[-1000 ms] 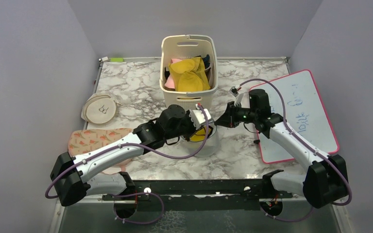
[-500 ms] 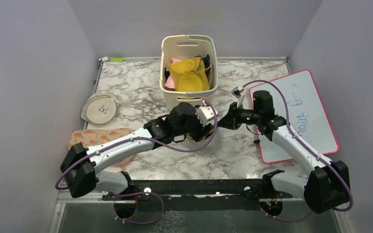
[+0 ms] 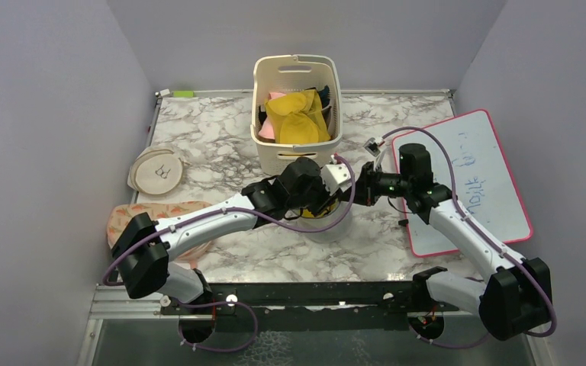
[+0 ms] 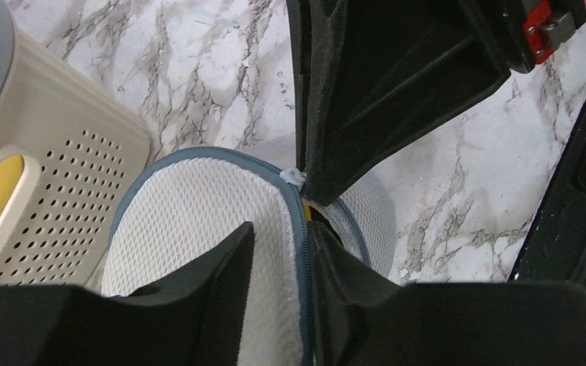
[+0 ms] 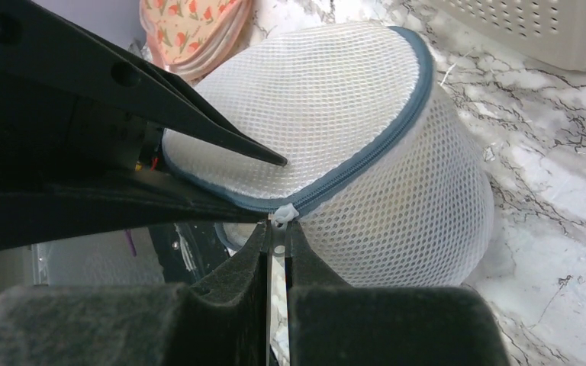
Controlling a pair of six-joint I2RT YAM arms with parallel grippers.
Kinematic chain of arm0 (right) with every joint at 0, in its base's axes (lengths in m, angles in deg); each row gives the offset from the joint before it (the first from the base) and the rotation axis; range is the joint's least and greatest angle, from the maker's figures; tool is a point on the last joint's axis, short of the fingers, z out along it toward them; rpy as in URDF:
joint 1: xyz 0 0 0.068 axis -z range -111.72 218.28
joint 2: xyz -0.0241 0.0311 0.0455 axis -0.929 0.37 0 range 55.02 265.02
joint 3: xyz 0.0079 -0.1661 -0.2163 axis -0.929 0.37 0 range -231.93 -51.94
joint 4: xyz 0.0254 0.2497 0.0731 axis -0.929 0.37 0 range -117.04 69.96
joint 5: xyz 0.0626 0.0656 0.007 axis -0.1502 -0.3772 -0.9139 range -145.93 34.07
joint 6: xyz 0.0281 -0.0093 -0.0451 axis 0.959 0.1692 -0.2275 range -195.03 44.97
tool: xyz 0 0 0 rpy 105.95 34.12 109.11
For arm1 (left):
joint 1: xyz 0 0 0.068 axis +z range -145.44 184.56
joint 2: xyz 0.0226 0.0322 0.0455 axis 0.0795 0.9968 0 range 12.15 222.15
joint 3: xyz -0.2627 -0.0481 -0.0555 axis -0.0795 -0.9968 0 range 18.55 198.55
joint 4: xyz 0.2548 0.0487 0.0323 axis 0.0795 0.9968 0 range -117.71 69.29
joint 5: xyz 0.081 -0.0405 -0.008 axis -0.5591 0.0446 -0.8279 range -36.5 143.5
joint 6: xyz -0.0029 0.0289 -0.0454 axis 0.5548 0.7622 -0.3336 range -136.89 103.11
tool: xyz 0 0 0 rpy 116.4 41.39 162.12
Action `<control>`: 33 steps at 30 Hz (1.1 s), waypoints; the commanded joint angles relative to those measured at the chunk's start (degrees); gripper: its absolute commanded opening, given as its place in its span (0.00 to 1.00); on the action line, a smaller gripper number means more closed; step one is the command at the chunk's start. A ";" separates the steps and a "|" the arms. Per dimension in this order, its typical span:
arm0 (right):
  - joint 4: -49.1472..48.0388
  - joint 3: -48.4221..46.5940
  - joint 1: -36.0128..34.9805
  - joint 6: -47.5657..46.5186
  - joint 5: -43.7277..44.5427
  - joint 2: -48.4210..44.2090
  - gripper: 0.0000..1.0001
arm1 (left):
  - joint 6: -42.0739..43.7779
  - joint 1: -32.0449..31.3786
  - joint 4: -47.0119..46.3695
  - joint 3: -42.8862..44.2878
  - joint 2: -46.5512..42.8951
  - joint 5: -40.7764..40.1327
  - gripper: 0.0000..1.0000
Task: Unzip the laundry bag and remove the bra
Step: Unzip the laundry bag at the center of the board.
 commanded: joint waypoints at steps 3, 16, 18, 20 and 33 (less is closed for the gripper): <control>-1.56 0.69 -0.41 0.14 -1.59 -1.01 0.01 | 0.76 -0.32 -0.59 0.87 -1.93 -3.31 0.08; -0.64 -1.21 -0.37 2.19 2.59 1.81 0.01 | 9.10 -1.06 -0.70 -6.81 -13.40 -4.66 0.00; -0.92 -1.74 -0.43 2.09 2.96 2.54 0.01 | 9.75 -1.10 -0.91 -7.75 -15.20 -4.58 0.00; -1.29 -2.20 -0.35 2.04 3.63 3.41 0.01 | 10.04 -1.10 -1.18 -8.51 -16.60 -4.04 0.00; -2.45 -3.14 0.09 -0.47 2.39 4.36 0.01 | 5.55 -1.16 -1.92 -10.17 -15.78 -8.92 0.11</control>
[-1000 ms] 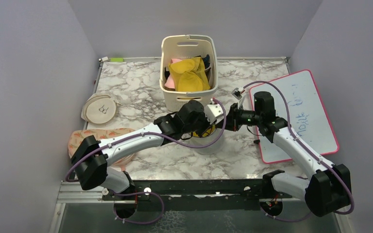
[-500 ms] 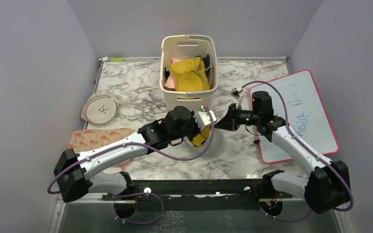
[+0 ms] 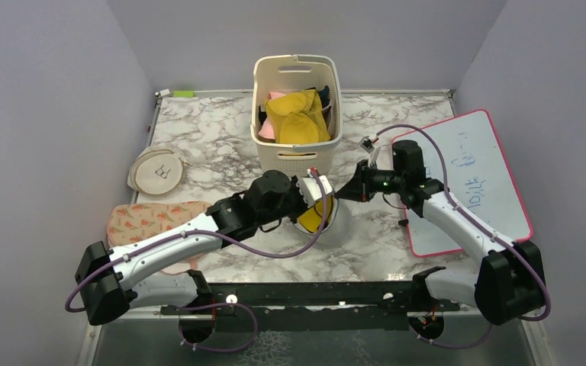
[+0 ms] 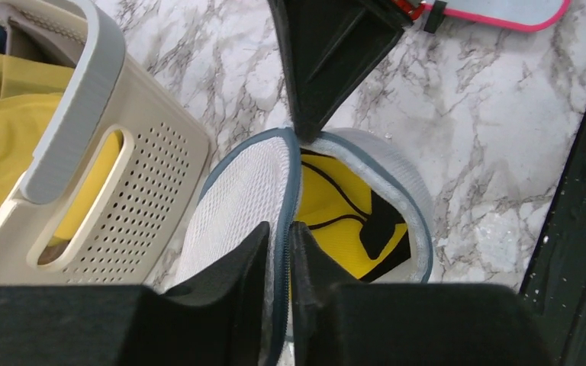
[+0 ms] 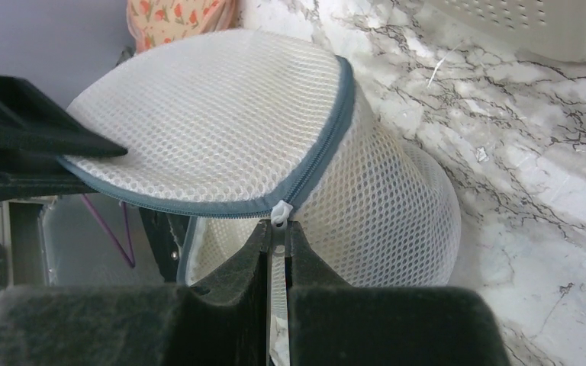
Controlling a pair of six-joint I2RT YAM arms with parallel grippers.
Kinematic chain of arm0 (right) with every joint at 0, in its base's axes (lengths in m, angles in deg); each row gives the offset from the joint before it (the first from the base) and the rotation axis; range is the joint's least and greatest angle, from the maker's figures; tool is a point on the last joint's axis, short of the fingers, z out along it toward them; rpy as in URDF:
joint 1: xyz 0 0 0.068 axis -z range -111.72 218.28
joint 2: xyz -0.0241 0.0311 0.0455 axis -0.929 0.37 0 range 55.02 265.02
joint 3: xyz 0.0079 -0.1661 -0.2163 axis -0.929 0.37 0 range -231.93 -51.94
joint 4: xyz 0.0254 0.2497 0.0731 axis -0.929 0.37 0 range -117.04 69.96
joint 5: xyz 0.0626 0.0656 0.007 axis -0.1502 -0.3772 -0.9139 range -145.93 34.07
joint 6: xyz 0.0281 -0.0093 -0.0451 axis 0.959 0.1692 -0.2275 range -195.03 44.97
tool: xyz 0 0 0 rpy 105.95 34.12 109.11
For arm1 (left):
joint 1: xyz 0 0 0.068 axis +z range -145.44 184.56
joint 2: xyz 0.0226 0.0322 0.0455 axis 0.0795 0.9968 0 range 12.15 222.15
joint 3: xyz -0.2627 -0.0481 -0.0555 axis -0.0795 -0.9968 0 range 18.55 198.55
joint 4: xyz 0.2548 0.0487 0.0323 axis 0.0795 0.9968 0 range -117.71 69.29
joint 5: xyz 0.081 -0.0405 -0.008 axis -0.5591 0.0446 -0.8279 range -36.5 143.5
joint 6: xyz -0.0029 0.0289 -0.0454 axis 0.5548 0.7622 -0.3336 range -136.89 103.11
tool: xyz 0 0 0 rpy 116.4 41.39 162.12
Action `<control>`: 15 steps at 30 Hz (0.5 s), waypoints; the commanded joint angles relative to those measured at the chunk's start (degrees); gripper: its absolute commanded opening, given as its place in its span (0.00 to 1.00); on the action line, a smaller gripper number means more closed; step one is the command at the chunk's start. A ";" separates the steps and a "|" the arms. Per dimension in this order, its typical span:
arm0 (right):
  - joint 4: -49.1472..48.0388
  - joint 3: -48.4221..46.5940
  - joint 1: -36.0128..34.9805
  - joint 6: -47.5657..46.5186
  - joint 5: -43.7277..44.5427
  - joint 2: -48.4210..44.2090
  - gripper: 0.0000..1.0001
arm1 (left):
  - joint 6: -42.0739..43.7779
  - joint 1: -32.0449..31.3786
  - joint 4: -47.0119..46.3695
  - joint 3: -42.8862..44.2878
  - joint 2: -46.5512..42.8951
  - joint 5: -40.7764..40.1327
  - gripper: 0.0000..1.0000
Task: Unzip the laundry bag and remove the bra
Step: Unzip the laundry bag at the center of the board.
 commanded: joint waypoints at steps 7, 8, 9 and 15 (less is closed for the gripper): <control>-1.06 -0.38 0.22 -3.14 -4.08 -4.52 0.01 | -6.45 -0.06 -0.24 1.71 6.36 -4.37 0.39; -0.81 -0.34 0.22 -3.22 -4.06 -4.64 0.01 | -6.67 -0.05 -0.52 2.02 6.69 -4.04 0.42; -0.66 -0.22 0.14 -3.18 -4.18 -4.61 0.01 | -6.83 -0.05 -0.94 2.42 7.00 -3.64 0.43; -1.08 0.62 -0.11 -2.57 -5.16 -4.98 0.01 | -6.89 -0.31 -1.76 6.08 10.96 -3.48 0.43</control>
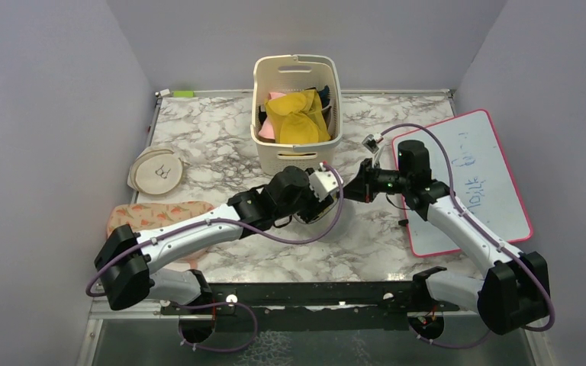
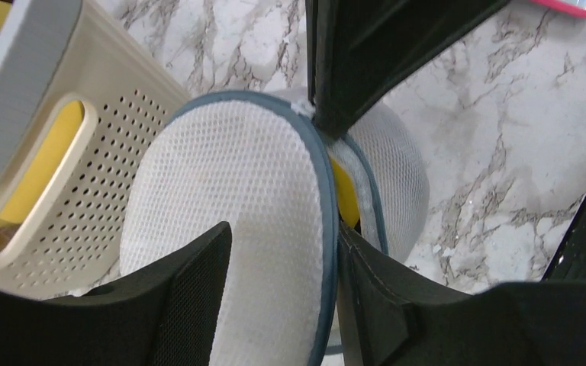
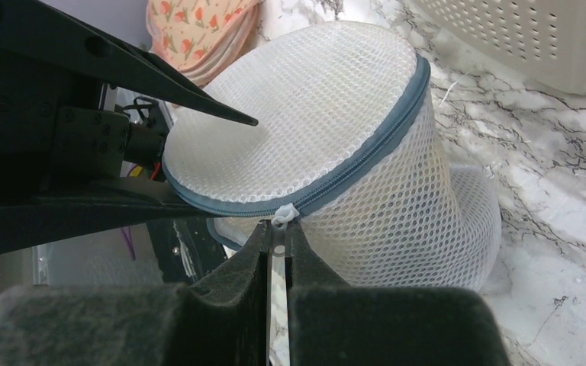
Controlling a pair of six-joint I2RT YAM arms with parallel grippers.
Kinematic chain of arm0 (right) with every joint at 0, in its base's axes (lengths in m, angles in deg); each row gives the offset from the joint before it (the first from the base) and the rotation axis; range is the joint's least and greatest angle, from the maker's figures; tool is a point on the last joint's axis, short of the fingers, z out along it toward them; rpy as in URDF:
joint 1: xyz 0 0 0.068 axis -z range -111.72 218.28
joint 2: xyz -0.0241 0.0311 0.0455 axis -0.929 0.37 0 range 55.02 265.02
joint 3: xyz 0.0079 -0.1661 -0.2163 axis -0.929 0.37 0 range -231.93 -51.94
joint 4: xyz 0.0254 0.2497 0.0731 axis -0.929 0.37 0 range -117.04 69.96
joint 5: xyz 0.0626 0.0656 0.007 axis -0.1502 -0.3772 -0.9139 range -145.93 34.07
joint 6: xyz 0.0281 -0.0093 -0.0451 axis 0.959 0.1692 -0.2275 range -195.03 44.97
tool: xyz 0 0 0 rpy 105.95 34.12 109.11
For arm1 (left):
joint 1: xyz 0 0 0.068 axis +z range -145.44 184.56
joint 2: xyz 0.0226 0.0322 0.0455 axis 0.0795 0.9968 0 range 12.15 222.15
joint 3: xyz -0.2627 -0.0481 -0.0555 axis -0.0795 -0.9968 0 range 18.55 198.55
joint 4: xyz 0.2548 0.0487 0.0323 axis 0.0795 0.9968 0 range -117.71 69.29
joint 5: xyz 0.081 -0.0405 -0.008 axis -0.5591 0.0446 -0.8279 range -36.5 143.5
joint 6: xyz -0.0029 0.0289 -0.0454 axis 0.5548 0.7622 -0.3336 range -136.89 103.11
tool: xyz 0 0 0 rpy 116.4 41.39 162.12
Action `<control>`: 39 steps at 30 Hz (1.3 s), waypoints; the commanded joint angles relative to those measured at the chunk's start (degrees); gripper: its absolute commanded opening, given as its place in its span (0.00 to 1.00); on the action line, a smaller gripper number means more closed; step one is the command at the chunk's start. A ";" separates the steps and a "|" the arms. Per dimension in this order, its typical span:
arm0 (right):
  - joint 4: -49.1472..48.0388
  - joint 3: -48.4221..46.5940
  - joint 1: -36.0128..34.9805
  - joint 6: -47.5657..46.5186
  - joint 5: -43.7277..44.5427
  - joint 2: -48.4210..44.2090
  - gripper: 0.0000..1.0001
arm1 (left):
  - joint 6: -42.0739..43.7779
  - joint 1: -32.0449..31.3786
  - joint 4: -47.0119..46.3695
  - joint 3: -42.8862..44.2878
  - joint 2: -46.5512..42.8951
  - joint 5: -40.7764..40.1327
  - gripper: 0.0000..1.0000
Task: Unzip the laundry bag and remove the bra
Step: Unzip the laundry bag at the center of the board.
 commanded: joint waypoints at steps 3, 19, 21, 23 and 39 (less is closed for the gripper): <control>-1.32 0.99 -0.31 0.06 -3.03 -1.85 0.01 | -1.36 -0.39 -2.32 5.79 4.37 -0.71 0.42; -1.33 0.52 -0.33 1.89 2.22 -1.15 0.01 | 2.28 -0.84 -2.10 3.77 1.16 -1.98 0.01; -1.31 0.36 -0.23 1.90 2.87 -0.50 0.01 | 2.67 -0.93 -2.10 2.54 -0.76 -1.85 0.00; -1.05 -0.12 0.34 1.71 3.17 0.10 0.01 | 3.07 -1.01 -2.07 1.58 -2.53 -1.37 0.00; -2.63 -1.85 3.14 1.38 2.50 3.82 0.01 | 2.67 -1.28 -1.84 -1.70 -7.71 0.94 0.05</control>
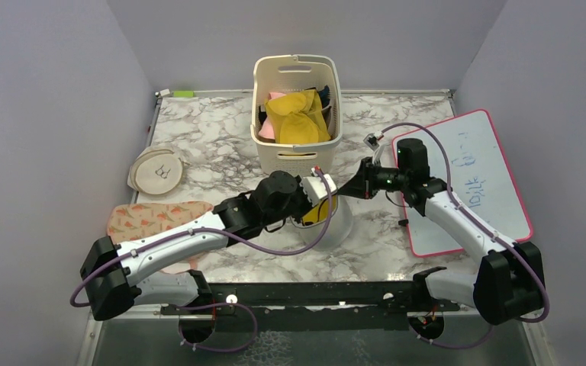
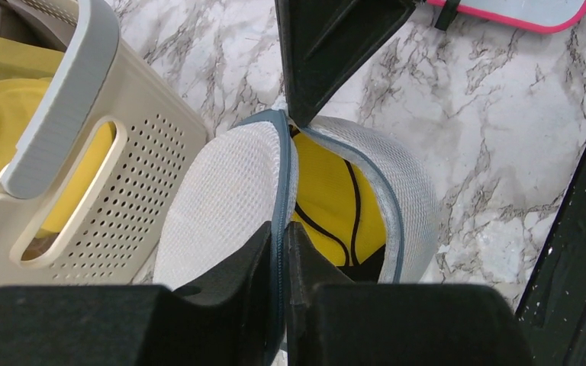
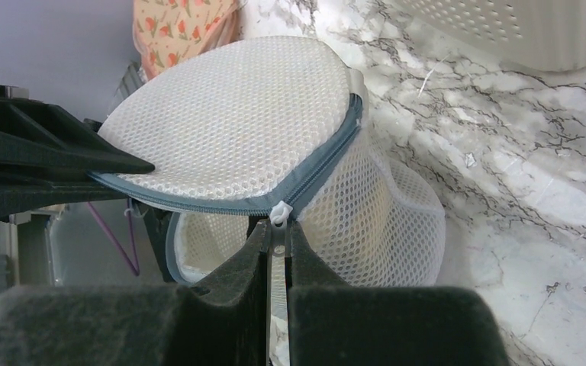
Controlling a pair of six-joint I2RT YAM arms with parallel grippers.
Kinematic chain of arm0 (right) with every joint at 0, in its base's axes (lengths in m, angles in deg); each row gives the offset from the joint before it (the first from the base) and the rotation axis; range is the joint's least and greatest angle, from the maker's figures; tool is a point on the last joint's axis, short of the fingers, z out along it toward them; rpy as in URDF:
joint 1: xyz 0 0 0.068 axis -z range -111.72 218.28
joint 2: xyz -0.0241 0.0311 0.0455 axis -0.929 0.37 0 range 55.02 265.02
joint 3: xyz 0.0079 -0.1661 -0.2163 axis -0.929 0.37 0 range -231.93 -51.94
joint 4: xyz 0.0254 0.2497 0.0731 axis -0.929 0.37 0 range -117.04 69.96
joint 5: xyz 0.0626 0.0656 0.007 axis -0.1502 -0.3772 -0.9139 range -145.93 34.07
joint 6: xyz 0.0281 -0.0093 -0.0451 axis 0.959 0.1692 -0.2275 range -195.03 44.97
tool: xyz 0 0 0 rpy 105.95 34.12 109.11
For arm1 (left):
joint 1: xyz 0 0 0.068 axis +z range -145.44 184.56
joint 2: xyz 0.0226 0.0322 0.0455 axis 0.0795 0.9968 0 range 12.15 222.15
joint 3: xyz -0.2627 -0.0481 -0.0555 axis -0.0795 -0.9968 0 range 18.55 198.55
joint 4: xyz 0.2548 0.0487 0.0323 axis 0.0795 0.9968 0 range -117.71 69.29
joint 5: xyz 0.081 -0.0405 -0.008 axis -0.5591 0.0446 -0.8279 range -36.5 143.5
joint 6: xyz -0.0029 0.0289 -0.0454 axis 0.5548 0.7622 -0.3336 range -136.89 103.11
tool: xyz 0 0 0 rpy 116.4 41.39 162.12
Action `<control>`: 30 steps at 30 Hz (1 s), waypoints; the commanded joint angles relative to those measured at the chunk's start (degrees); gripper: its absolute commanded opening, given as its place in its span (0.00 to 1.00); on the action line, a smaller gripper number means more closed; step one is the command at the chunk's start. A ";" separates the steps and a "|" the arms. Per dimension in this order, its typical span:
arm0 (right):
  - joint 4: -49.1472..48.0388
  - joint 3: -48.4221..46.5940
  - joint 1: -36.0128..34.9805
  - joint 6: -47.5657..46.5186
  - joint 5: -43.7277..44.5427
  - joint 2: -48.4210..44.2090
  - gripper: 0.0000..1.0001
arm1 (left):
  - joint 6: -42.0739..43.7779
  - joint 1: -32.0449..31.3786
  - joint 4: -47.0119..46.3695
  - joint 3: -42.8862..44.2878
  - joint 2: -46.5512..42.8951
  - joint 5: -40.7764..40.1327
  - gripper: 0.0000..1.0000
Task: Unzip the laundry bag and remove the bra
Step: Unzip the laundry bag at the center of the board.
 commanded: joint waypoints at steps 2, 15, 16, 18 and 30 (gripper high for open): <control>-2.27 -1.63 1.02 -1.96 -3.53 0.44 0.01 | -0.49 -0.15 0.07 0.12 -0.64 0.93 0.17; -2.82 0.57 0.87 -1.69 -7.90 -2.74 0.01 | -1.63 -1.13 0.83 6.22 8.14 1.23 0.49; -2.84 0.70 0.87 -1.63 -7.97 -3.01 0.01 | -1.73 -1.26 0.80 6.70 8.45 1.62 0.51; -2.85 1.04 0.87 -1.50 -8.00 -3.38 0.01 | -2.08 -1.41 0.41 7.37 8.95 1.90 0.53; -3.25 1.82 0.80 -1.50 -8.42 -3.69 0.01 | -6.21 -2.06 -1.55 7.94 9.58 2.41 0.64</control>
